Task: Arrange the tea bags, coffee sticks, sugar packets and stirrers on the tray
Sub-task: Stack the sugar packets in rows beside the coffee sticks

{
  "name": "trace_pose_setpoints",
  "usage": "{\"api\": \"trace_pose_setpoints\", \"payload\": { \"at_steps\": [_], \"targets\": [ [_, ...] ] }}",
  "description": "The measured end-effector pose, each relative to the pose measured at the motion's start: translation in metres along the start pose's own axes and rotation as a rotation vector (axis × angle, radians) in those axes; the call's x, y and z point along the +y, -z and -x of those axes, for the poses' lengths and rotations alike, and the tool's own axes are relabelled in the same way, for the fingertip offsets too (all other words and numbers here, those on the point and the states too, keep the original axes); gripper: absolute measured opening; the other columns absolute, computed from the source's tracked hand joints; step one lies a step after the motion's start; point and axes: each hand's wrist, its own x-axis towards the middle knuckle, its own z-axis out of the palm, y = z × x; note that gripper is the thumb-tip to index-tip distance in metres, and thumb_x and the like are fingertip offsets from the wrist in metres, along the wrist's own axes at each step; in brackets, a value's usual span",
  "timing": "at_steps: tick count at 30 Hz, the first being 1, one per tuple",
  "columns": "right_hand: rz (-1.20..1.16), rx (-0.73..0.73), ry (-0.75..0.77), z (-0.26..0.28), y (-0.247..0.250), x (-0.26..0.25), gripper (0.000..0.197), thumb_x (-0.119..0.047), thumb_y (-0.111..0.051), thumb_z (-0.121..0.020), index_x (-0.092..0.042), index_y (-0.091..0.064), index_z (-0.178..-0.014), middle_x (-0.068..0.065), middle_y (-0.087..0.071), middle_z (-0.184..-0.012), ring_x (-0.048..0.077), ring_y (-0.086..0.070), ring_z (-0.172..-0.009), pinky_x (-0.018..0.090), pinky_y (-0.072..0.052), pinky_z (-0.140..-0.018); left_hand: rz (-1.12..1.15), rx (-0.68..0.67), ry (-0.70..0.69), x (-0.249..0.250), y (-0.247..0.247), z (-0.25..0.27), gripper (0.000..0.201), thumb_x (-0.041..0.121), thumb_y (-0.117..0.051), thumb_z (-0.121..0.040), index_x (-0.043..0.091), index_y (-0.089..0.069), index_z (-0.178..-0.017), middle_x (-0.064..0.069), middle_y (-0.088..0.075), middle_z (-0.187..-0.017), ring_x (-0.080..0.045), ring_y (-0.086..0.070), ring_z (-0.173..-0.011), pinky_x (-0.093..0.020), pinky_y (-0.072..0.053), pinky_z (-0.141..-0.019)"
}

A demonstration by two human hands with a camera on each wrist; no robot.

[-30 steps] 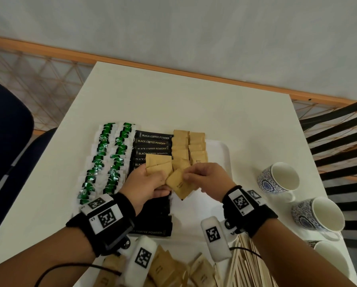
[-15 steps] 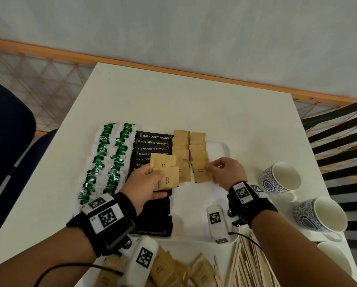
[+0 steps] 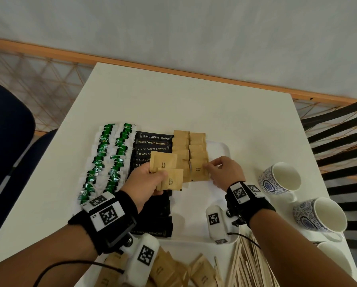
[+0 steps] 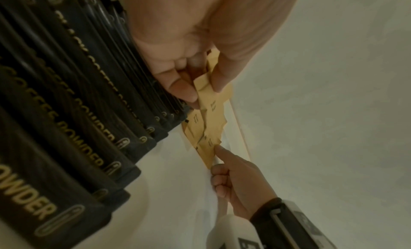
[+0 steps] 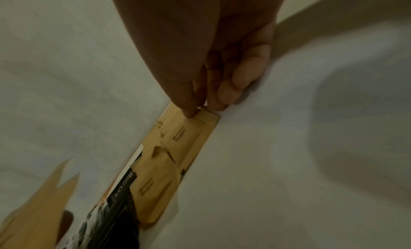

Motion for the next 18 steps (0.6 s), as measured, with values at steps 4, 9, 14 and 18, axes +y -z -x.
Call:
{"api": "trace_pose_setpoints", "payload": {
  "at_steps": [4, 9, 14, 18],
  "targets": [
    [-0.094, 0.049, 0.095, 0.011, 0.002, -0.008, 0.01, -0.039, -0.061, -0.086, -0.029, -0.06, -0.087, -0.001, -0.065, -0.074, 0.018, -0.064, -0.071, 0.032, -0.053, -0.068, 0.028, -0.024, -0.005, 0.0, 0.001, 0.002, 0.02, 0.008, -0.059, -0.091, 0.019, -0.062, -0.107, -0.007, -0.069, -0.107, -0.023, -0.067, -0.098, -0.023, -0.051, -0.057],
    [-0.212, -0.239, 0.194, 0.035, -0.006, -0.034, 0.013, -0.038, -0.058, -0.091, -0.027, -0.065, -0.089, -0.008, -0.067, -0.076, 0.009, -0.063, -0.067, 0.02, -0.046, -0.058, 0.067, -0.027, -0.006, -0.002, -0.001, 0.002, 0.022, 0.008, -0.062, -0.09, 0.016, -0.062, -0.11, -0.009, -0.07, -0.105, -0.023, -0.068, -0.09, -0.025, -0.052, -0.057],
    [-0.25, -0.465, 0.179, 0.046, -0.016, -0.043, 0.012, -0.031, -0.07, -0.084, -0.028, -0.066, -0.096, -0.008, -0.066, -0.068, 0.006, -0.061, -0.06, 0.018, -0.047, -0.057, 0.108, -0.025, -0.017, -0.002, -0.002, 0.002, 0.021, 0.013, -0.059, -0.092, 0.015, -0.063, -0.113, -0.012, -0.071, -0.103, -0.027, -0.069, -0.089, -0.032, -0.054, -0.061],
    [-0.251, -0.419, 0.135, 0.043, -0.015, -0.038, 0.003, -0.024, -0.069, -0.085, -0.023, -0.072, -0.086, -0.008, -0.067, -0.071, 0.006, -0.06, -0.064, 0.02, -0.048, -0.059, 0.189, -0.005, 0.043, 0.001, 0.002, 0.002, 0.019, 0.023, -0.047, -0.099, 0.014, -0.061, -0.109, -0.014, -0.071, -0.1, -0.029, -0.07, -0.087, -0.032, -0.058, -0.062]
  ]
}}
